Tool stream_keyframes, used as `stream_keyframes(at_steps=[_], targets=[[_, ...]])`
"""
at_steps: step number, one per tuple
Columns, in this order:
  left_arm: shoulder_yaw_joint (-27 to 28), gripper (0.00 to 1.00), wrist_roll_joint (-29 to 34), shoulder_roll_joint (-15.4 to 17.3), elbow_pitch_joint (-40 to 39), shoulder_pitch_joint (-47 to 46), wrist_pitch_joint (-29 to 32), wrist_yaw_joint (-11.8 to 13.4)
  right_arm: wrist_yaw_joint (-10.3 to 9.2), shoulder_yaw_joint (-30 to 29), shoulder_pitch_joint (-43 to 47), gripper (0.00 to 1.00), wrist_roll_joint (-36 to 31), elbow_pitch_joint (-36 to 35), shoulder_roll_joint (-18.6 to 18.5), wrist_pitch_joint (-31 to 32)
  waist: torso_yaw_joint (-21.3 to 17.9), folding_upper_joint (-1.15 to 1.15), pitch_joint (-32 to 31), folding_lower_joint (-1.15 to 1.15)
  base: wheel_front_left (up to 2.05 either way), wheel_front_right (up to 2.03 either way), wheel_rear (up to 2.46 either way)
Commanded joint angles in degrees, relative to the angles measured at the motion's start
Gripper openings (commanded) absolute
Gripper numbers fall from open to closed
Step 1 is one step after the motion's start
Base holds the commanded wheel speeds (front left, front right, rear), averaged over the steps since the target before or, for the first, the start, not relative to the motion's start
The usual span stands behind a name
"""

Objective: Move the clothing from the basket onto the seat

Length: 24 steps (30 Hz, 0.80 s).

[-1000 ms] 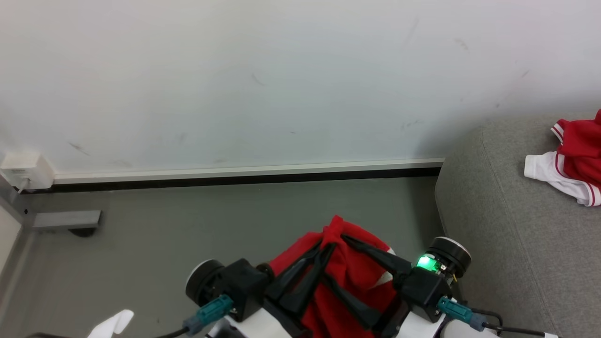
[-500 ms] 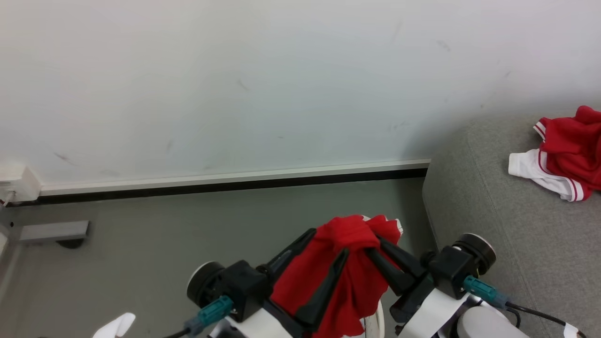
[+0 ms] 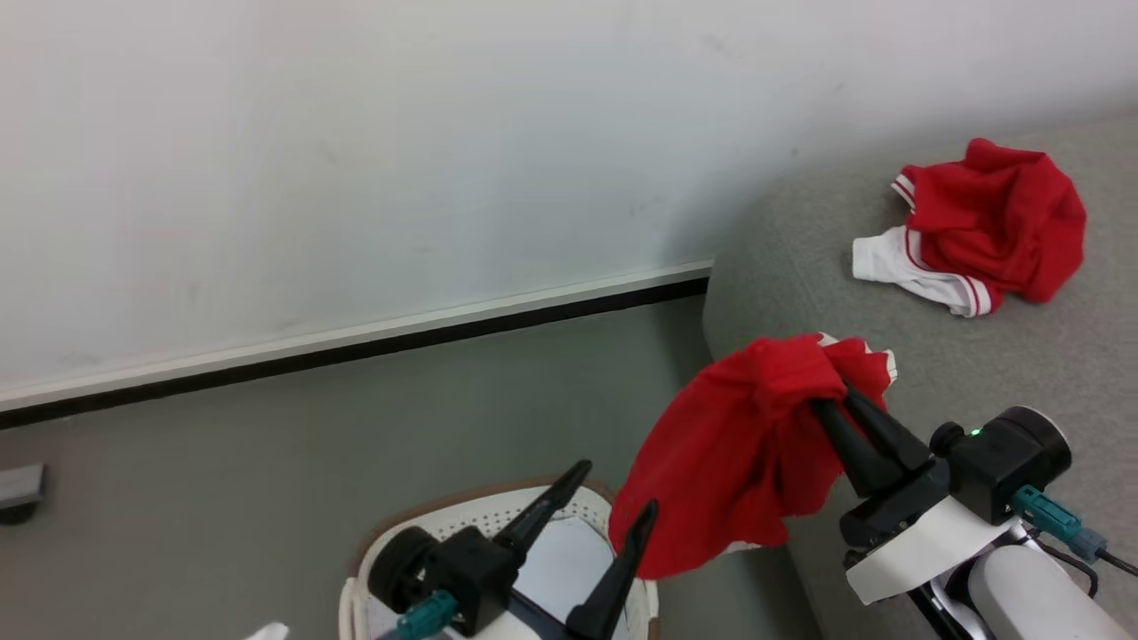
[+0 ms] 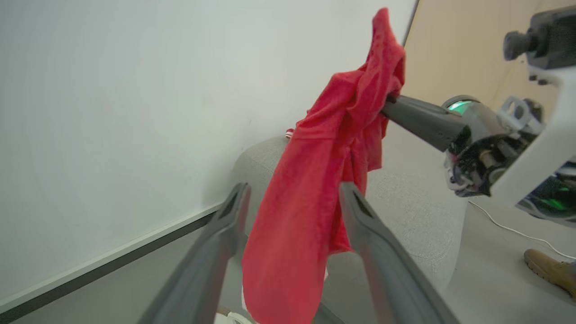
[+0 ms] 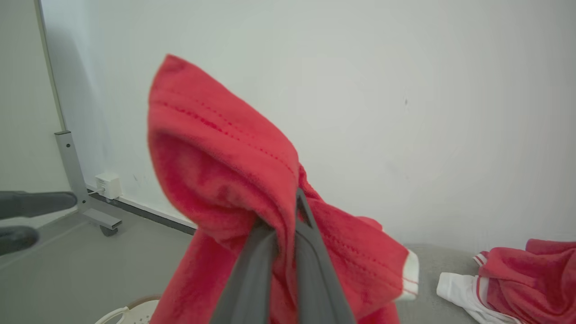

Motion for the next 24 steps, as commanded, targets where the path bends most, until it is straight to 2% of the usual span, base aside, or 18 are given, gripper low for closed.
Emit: stream_keyframes(at_steps=[1, 6, 13, 19, 24], targets=[[-0.88, 1.00, 0.86, -0.75, 1.62, -0.12, -1.17, -0.63, -0.15, -1.56, 1.13, 0.00, -0.33, -0.70, -0.50, -0.07, -3.74, 0.00, 1.11, 0.00, 0.00, 0.00, 0.00], [-2.08, 1.00, 0.99, -2.30, 4.04, -1.05, -2.55, -1.05, -0.15, -4.90, 2.32, 0.00, -1.15, -1.85, -0.79, 0.14, -7.29, 0.00, 1.91, 0.00, 0.00, 0.00, 0.00], [-2.10, 1.00, 1.37, -2.10, 5.24, -2.28, -2.79, -1.01, -0.15, -8.13, 3.54, 0.00, -1.95, -3.22, -0.37, 0.10, -9.58, 0.00, 3.41, 0.00, 0.00, 0.00, 0.00], [-2.22, 1.00, 1.61, -1.91, 5.26, -3.91, -2.29, -1.37, -0.15, -11.81, 3.73, 0.00, -2.75, -3.01, 0.99, -0.14, -9.23, 0.00, 5.89, 0.00, 0.00, 0.00, 0.00], [-1.59, 1.00, 2.42, -1.35, 4.63, -6.45, -1.49, -0.91, -0.15, -17.58, -0.70, 0.00, -3.71, -1.16, 2.35, -0.25, -7.55, 0.00, 10.68, 0.00, 0.00, 0.00, 0.00]])
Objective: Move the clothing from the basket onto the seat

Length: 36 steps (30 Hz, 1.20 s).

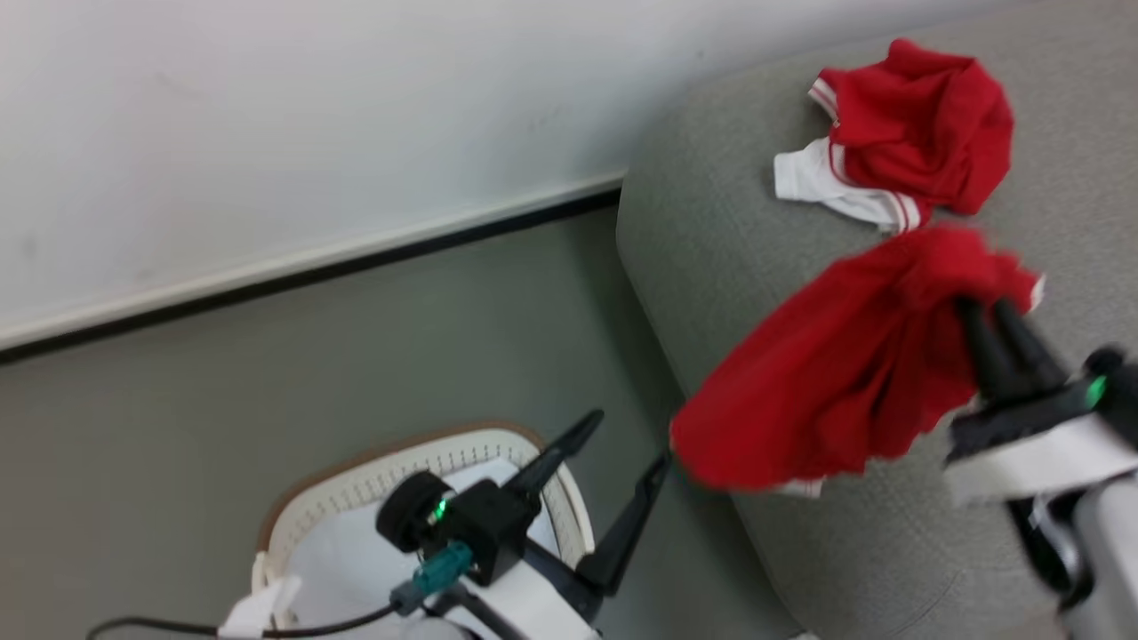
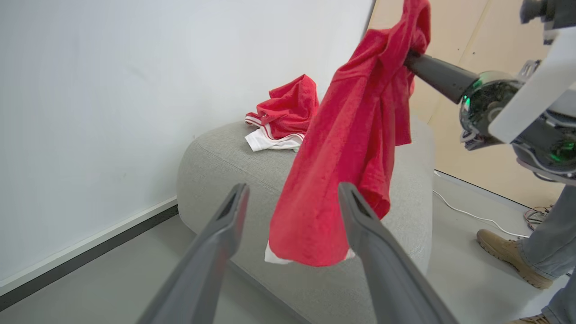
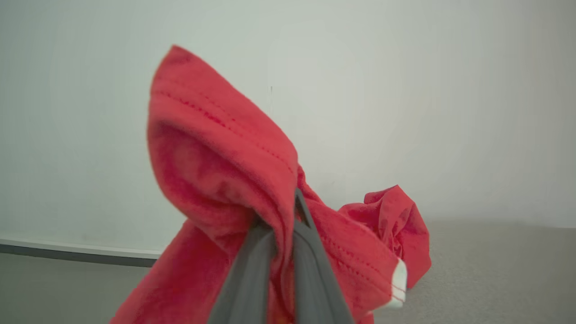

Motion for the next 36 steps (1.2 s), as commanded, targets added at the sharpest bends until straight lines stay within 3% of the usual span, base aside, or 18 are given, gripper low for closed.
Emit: stream_keyframes(at_steps=[1, 8, 15, 20, 24, 36], targets=[[0.32, 1.00, 1.24, 0.70, -0.36, -1.59, 0.46, 0.31, -0.15, -2.12, -3.16, 0.00, -1.11, 0.62, 0.22, -0.34, 1.52, 0.00, 3.89, 0.00, 0.00, 0.00, 0.00], [1.62, 1.00, 2.34, 1.90, -1.06, -6.61, 1.46, 0.17, -0.14, -13.95, -20.61, 0.00, -4.47, 5.57, -0.90, 0.61, 5.88, 0.00, 13.84, 0.00, 0.00, 0.00, 0.00], [2.19, 1.00, 3.42, 2.59, -1.64, -10.79, 1.74, -0.50, -0.15, -28.45, -41.91, 0.00, -10.26, 12.75, -7.43, 4.76, 10.18, 0.00, 21.67, 0.00, 0.00, 0.00, 0.00], [3.12, 1.00, 4.08, 2.33, -2.50, -13.31, 1.35, 0.06, -0.15, -36.71, -51.73, 0.00, -15.94, 19.85, -11.95, 8.13, 12.81, 0.00, 25.50, 0.00, 0.00, 0.00, 0.00], [2.86, 1.00, 4.14, 1.65, -3.22, -14.24, 0.86, 0.35, -0.15, -41.91, -53.03, 0.00, -20.42, 26.71, -13.42, 8.27, 14.69, 0.00, 27.17, 0.00, 0.00, 0.00, 0.00], [2.54, 1.00, 3.57, 2.66, -2.32, -11.35, 0.68, 1.76, -0.15, -57.24, -45.78, 0.00, -33.22, 44.73, -7.72, 2.28, 15.21, 0.00, 27.46, 0.00, 0.00, 0.00, 0.00]])
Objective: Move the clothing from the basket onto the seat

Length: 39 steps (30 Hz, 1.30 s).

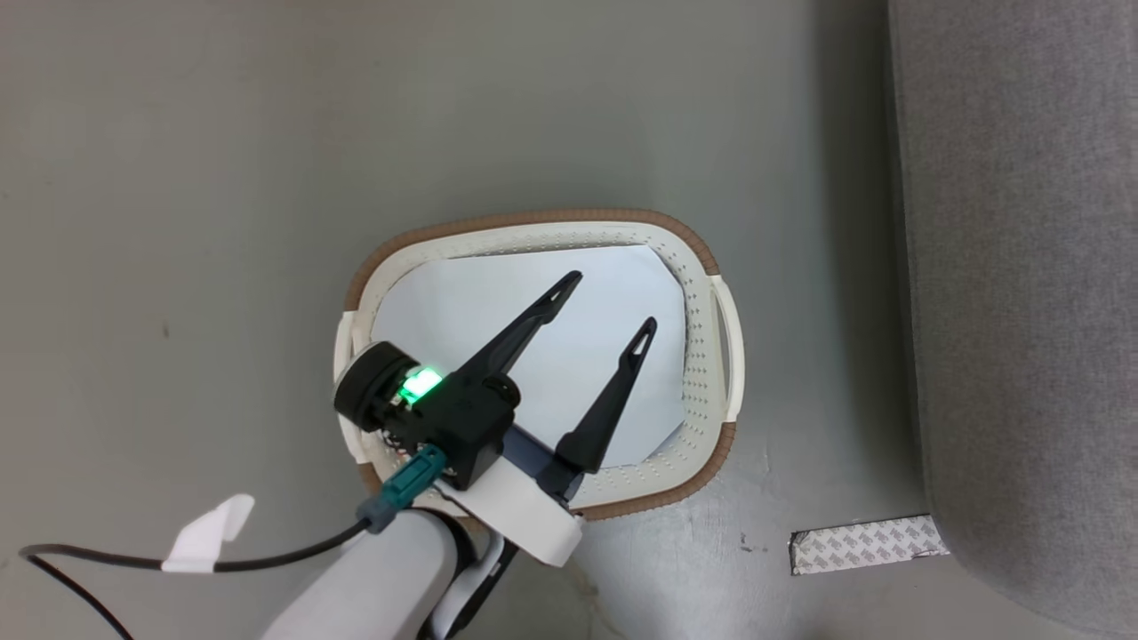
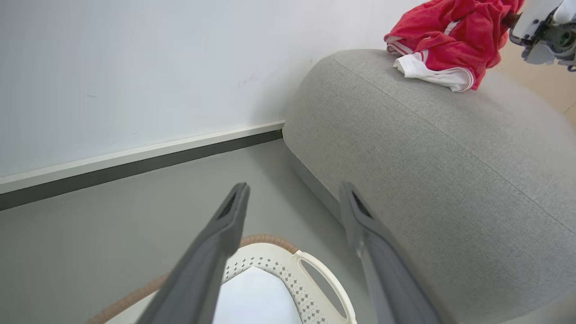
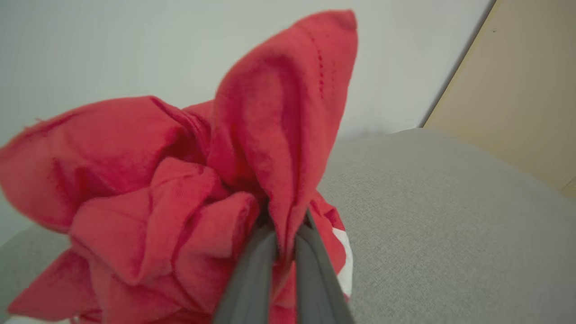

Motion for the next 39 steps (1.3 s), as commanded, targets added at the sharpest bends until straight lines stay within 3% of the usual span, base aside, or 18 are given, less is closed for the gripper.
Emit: stream_keyframes(at_steps=[1, 2, 3, 4, 5, 6, 11, 15, 27, 32, 39], targets=[[0.31, 1.00, 0.03, 0.59, 0.25, 0.75, -0.26, 0.36, -0.14, -1.30, 0.75, 0.00, -1.76, 1.35, 1.26, -0.85, -0.57, 0.00, -0.44, -0.01, 0.00, 0.00, 0.00], [0.39, 1.00, -0.13, 0.77, 0.38, 0.94, -0.25, 0.38, -0.15, -1.75, 0.87, 0.00, -2.80, 1.69, 1.52, -1.12, -0.80, 0.00, -0.70, -0.01, 0.00, 0.00, 0.00], [0.44, 1.00, -0.33, 0.88, 0.45, 1.04, -0.24, 0.47, -0.15, -2.16, 1.02, 0.19, -3.74, 1.99, 1.78, -1.58, -1.02, 0.00, -1.06, -0.01, 0.00, 0.00, 0.00], [0.60, 1.00, -0.45, 0.97, 0.48, 1.04, -0.41, 0.51, -0.15, -2.46, 1.19, 0.49, -4.21, 2.31, 2.18, -2.12, -1.23, 0.00, -1.50, -0.01, 0.00, 0.00, 0.00], [0.75, 1.00, -0.52, 1.06, 0.55, 1.05, -0.60, 0.61, -0.15, -2.31, 1.38, 0.95, -4.76, 2.60, 2.75, -2.55, -1.44, 0.00, -1.97, -0.01, 0.00, 0.00, 0.00], [0.95, 1.00, -0.79, 1.02, 0.63, 1.15, -0.72, 0.70, -0.15, -2.36, 1.65, 1.00, -5.18, 2.84, 3.23, -2.95, -1.61, 0.00, -2.41, -0.01, 0.00, 0.00, 0.00], [2.39, 1.00, -2.24, 1.45, 2.14, 2.21, -2.29, 1.30, -0.15, 0.93, 3.62, 1.00, -5.55, 2.91, 5.59, -5.03, -2.41, 0.00, -6.19, -0.01, 0.00, 0.00, 0.00], [4.23, 1.00, -4.36, 1.48, 3.63, 4.31, -3.97, 1.95, -0.15, 5.55, 7.56, 1.00, -1.64, 1.51, 7.95, -5.80, -2.44, 0.00, -10.18, -0.01, 0.00, 0.00, 0.00], [10.94, 1.00, -8.04, 1.46, 5.58, 15.08, -6.53, 5.20, -0.15, 19.46, 30.12, 1.00, 11.85, -19.51, 12.60, -5.72, -0.71, 0.00, -22.20, -0.01, 0.00, 0.00, 0.00], [15.85, 1.00, -6.66, 0.84, 4.39, 21.44, -6.50, 6.82, -0.15, 22.98, 40.26, 1.00, 14.07, -27.25, 15.76, -5.72, 1.20, 0.00, -27.39, -0.01, 0.00, 0.00, 0.00], [24.02, 1.00, -4.38, -1.06, 3.04, 31.11, -6.51, 6.80, -0.15, 28.39, 51.52, 1.00, 15.51, -33.45, 19.31, -5.73, 3.48, 0.00, -33.33, -0.01, 0.00, 0.00, 0.00]])
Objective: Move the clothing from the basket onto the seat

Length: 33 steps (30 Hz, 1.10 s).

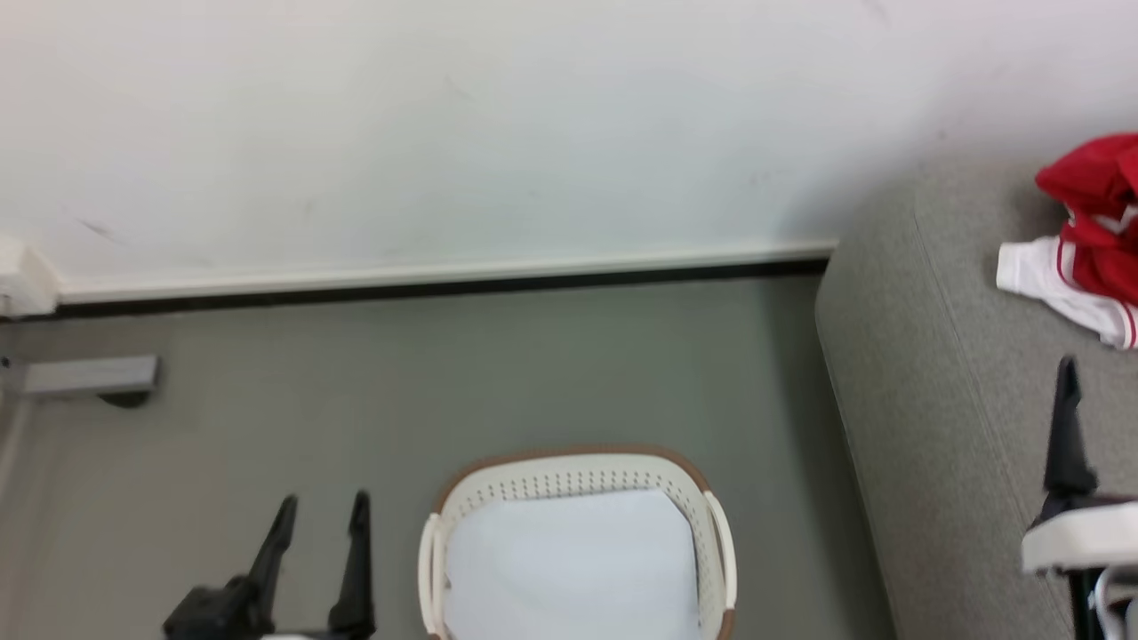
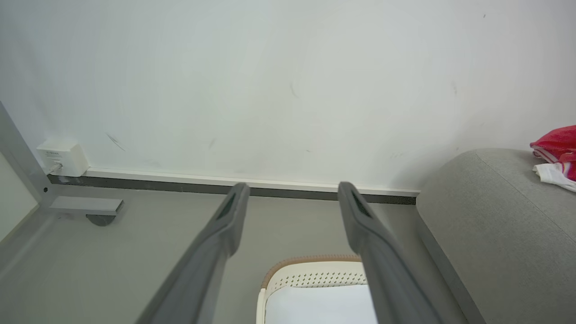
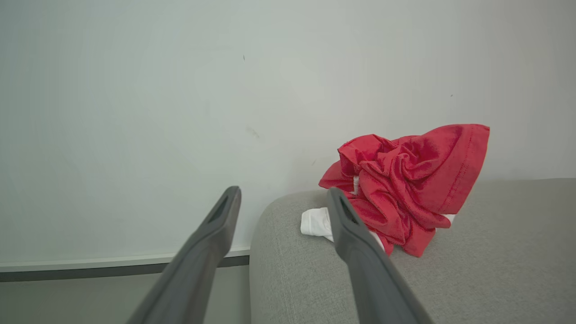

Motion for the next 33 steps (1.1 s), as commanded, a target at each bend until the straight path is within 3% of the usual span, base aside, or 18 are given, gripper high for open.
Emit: stream_keyframes(at_steps=[1, 15, 27, 28, 33], targets=[[1.20, 1.00, 1.06, -0.11, -0.23, 1.92, -0.07, -0.46, -0.15, 0.45, 2.19, 1.00, -0.02, -0.91, 0.25, 0.05, 1.84, 0.00, -2.73, 0.03, 0.00, 0.00, 0.00], [11.42, 1.00, 7.77, -5.65, 0.99, 8.80, -0.07, -6.61, -0.15, 7.07, 15.55, 1.00, 1.13, -1.29, 2.01, 0.05, 4.44, 0.00, -6.81, 0.03, 0.00, 0.00, 0.00], [16.10, 1.00, 12.28, -8.81, 1.09, 8.82, -0.07, -11.77, -0.15, 9.58, 16.66, 1.00, 0.74, -1.11, 1.98, 0.05, 3.67, 0.00, -6.95, 0.03, 0.00, 0.00, 0.00], [16.24, 0.00, 12.77, -8.96, 1.08, 8.89, -0.07, -12.06, -0.15, 9.49, 16.68, 0.00, 0.61, -1.07, 1.99, 0.05, 3.64, 0.00, -6.98, 0.03, 0.00, 0.00, 0.00], [15.57, 0.00, 10.67, -9.55, 3.04, 8.49, 0.34, -12.18, 0.00, 9.50, 16.34, 0.00, 1.74, 0.72, 2.43, 0.51, 3.66, 0.00, -6.99, 0.03, 0.00, 0.00, 0.00]])
